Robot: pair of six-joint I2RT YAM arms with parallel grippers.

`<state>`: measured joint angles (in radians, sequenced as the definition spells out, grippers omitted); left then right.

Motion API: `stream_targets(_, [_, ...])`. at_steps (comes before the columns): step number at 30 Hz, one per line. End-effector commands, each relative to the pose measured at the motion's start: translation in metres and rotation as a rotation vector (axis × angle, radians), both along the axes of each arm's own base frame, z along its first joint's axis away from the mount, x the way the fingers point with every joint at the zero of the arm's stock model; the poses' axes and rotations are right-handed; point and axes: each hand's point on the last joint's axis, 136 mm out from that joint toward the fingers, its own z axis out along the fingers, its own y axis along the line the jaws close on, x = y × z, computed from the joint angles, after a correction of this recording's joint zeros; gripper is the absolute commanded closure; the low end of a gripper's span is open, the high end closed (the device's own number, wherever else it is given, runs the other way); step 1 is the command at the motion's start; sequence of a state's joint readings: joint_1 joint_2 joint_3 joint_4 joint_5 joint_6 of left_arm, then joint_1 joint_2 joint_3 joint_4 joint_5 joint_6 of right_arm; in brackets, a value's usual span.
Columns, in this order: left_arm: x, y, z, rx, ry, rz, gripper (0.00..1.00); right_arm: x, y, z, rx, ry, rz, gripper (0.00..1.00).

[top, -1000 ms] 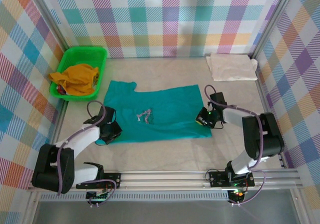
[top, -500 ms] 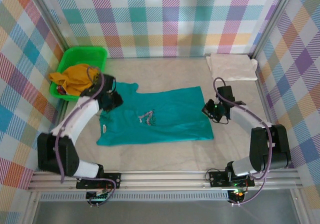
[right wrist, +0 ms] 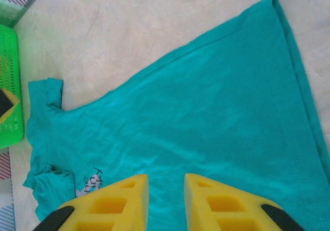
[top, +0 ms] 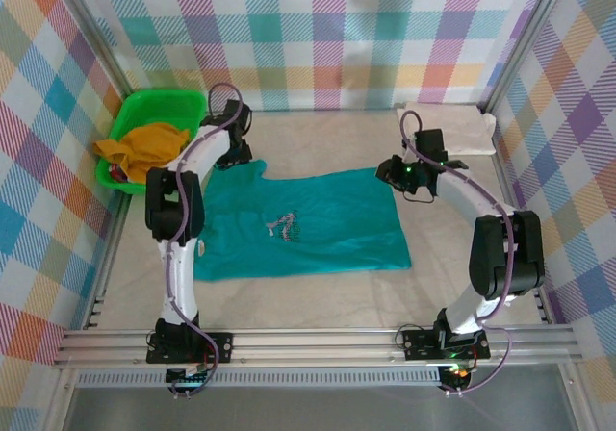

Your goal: Fold and stack the t-shirts

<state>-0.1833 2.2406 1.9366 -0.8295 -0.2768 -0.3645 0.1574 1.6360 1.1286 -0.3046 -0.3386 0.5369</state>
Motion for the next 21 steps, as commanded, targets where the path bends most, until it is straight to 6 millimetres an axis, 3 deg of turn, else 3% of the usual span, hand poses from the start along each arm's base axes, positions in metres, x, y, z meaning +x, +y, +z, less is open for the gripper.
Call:
stream_targets(1, [0.009,0.024,0.008,0.079,0.004,0.043,0.53,-0.005,0.005,-0.002,0.019,-0.003,0.042,0.75])
stream_targets(6, [0.025,0.038,-0.012,0.038,0.014,0.081,0.52,-0.012,0.004,-0.001,0.020,-0.018,0.042,0.75])
stream_targets(16, [0.052,0.038,-0.045,-0.117,0.017,0.082,0.49,-0.014,0.008,0.004,0.053,-0.039,0.056,0.78])
stream_targets(19, [0.055,0.037,-0.051,-0.131,0.011,0.090,0.39,-0.017,0.009,0.004,0.062,-0.044,0.064,0.79])
stream_targets(21, [0.056,0.037,-0.060,-0.158,0.022,0.099,0.39,-0.019,0.008,0.004,0.061,-0.041,0.062,0.79])
